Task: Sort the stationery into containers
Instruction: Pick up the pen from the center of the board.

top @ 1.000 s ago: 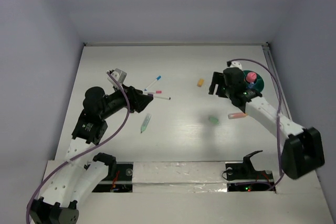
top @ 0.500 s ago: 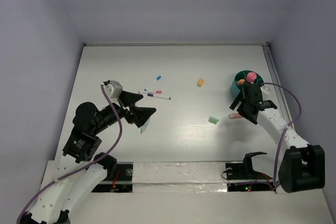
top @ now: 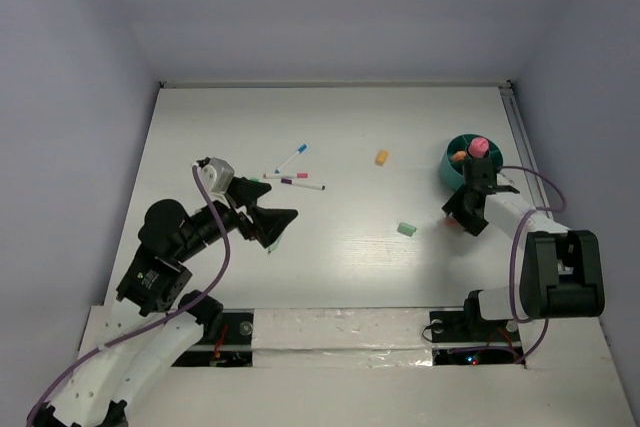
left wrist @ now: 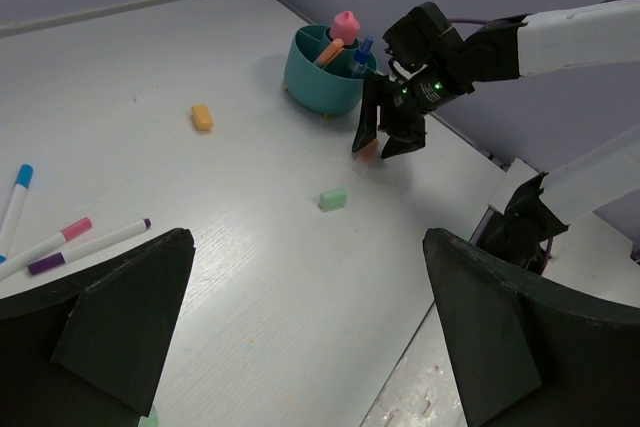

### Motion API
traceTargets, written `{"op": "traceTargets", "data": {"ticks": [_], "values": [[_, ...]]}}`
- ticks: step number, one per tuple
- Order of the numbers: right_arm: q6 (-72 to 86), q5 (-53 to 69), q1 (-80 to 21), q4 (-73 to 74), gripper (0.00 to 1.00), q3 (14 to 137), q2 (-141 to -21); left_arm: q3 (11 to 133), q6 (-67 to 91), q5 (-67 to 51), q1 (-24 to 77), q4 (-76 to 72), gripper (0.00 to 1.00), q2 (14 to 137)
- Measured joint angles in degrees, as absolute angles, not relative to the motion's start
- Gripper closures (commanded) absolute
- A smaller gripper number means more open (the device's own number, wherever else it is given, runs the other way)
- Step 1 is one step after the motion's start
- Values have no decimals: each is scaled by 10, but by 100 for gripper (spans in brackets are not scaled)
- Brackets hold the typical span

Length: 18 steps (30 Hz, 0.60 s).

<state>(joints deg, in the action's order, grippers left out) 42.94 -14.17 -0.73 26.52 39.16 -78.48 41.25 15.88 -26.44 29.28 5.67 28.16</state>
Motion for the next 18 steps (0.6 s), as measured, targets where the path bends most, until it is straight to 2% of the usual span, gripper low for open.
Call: {"op": "traceTargets", "data": {"ticks": [1, 2, 4, 5, 8, 14, 18], "values": [[432, -141, -7, 263, 44, 392, -786, 413, 159, -263, 293, 58, 1, 281], [434, -139, -7, 260, 57, 391, -787, 413, 158, -262, 294, 59, 1, 280], [436, -133, -7, 248, 65, 388, -789, 413, 157, -261, 295, 59, 1, 280], [437, -129, -7, 243, 75, 387, -789, 413, 157, -260, 295, 60, 1, 280], [437, -114, -7, 221, 86, 375, -780, 413, 157, -260, 295, 60, 1, 281], [437, -61, -5, 191, 93, 317, -691, 413, 162, -291, 295, 51, 1, 300], [428, -28, -11, 197, 94, 314, -602, 413, 175, -332, 295, 28, 10, 341]]}}
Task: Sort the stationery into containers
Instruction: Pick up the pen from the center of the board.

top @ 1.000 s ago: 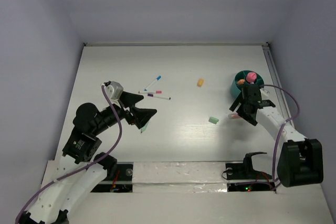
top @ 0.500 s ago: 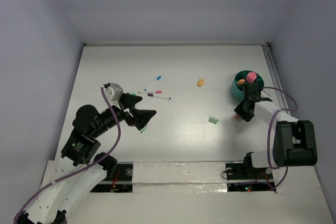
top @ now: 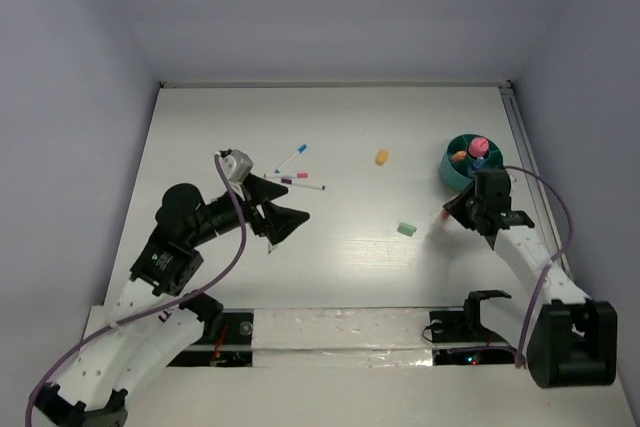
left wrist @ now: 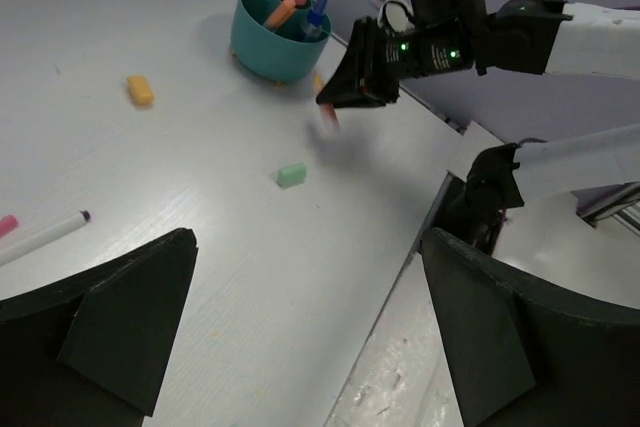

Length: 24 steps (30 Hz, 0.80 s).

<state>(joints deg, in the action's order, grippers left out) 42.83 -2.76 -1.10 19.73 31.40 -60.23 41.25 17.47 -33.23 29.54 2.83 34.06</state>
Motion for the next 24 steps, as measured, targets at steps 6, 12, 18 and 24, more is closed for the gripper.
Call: {"op": "traceTargets", "data": {"ticks": [6, 12, 18, 24], "values": [[423, 6, -110, 213, 94, 387, -536, 412, 196, -375, 295, 2, 21, 418], [408, -24, -349, 160, 93, 521, -649, 408, 211, -397, 295, -13, 26, 489], [376, -43, -481, 85, 93, 596, -782, 405, 215, -392, 291, -19, 28, 505], [367, -47, -500, 43, 92, 617, -835, 405, 210, -328, 287, -8, 42, 512]]}}
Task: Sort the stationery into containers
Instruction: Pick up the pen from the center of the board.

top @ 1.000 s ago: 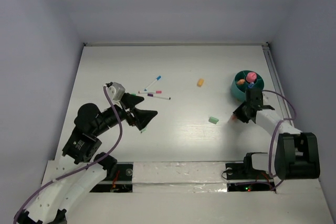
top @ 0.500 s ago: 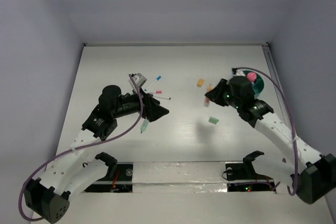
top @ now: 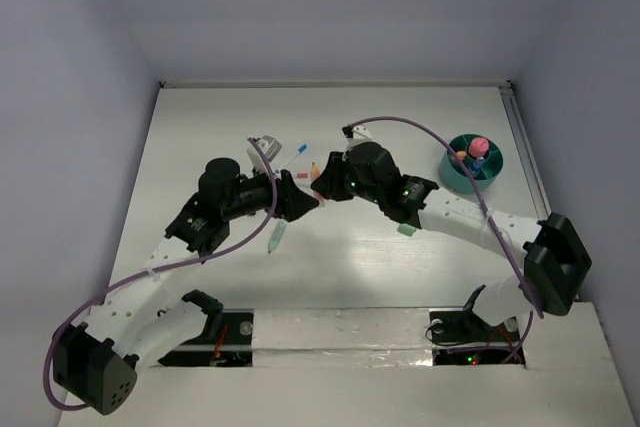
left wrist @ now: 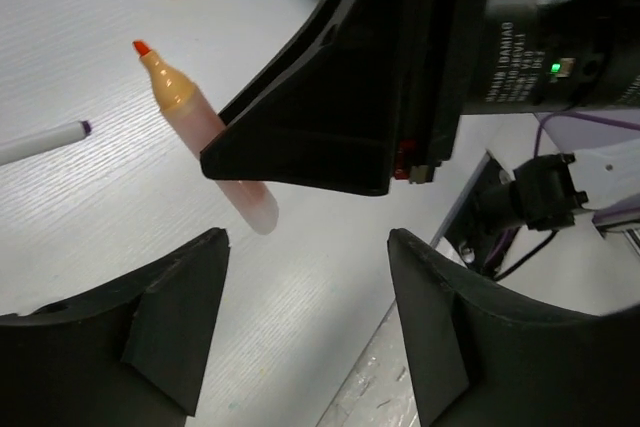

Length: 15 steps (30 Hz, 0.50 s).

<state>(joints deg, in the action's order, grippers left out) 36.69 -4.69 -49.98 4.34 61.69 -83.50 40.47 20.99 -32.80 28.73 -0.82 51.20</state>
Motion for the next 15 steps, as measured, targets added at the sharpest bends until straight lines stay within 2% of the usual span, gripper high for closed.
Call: {"op": "traceTargets", "data": {"ticks": [4, 15], "values": [[366, -50, -500, 16, 92, 628, -841, 405, 204, -283, 287, 5, 53, 517], [374, -42, -520, -37, 91, 647, -841, 405, 200, -239, 280, 18, 56, 517]]}}
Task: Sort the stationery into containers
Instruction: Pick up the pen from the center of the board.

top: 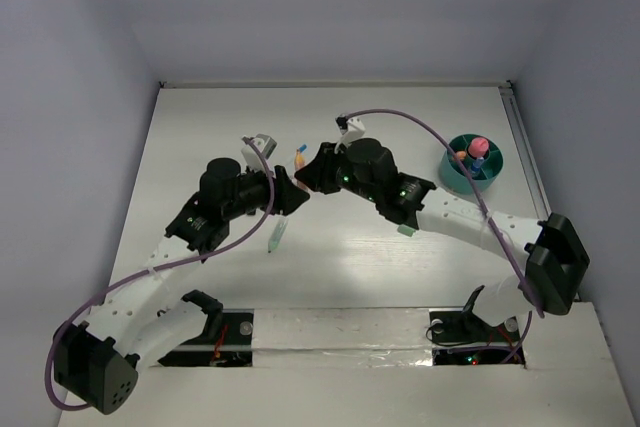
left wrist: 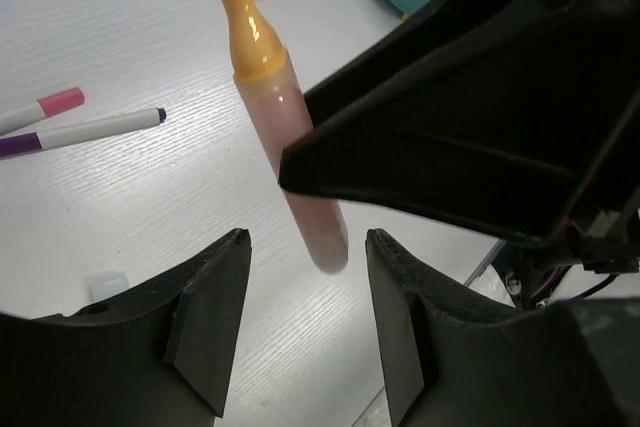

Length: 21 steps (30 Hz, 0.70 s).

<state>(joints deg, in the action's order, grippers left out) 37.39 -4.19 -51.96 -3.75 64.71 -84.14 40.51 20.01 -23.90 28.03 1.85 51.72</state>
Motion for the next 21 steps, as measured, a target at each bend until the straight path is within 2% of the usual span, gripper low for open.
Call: {"op": "traceTargets", "data": {"ticks": [5, 7, 12, 13, 15, 16, 19, 20, 21], "values": [[392, -23, -537, -56, 91, 647, -841, 405, 201, -239, 276, 11, 64, 514], [399, -18, -539, -61, 91, 647, -841, 405, 204, -239, 276, 10, 71, 512], [415, -6, -542, -81, 92, 647, -841, 405, 209, -233, 276, 7, 82, 492], [419, -4, -542, -85, 92, 647, -841, 405, 210, -227, 275, 8, 90, 487], [422, -3, -542, -96, 92, 644, -840, 405, 213, -215, 275, 14, 99, 478], [424, -3, -543, -107, 91, 640, -840, 405, 212, -211, 275, 14, 100, 474], [431, -3, -546, -117, 80, 628, -834, 405, 212, -207, 276, 27, 100, 465], [431, -4, -547, -116, 68, 625, -831, 405, 211, -208, 277, 29, 100, 464], [432, -8, -548, -116, 62, 620, -827, 405, 211, -211, 277, 29, 100, 464]]}}
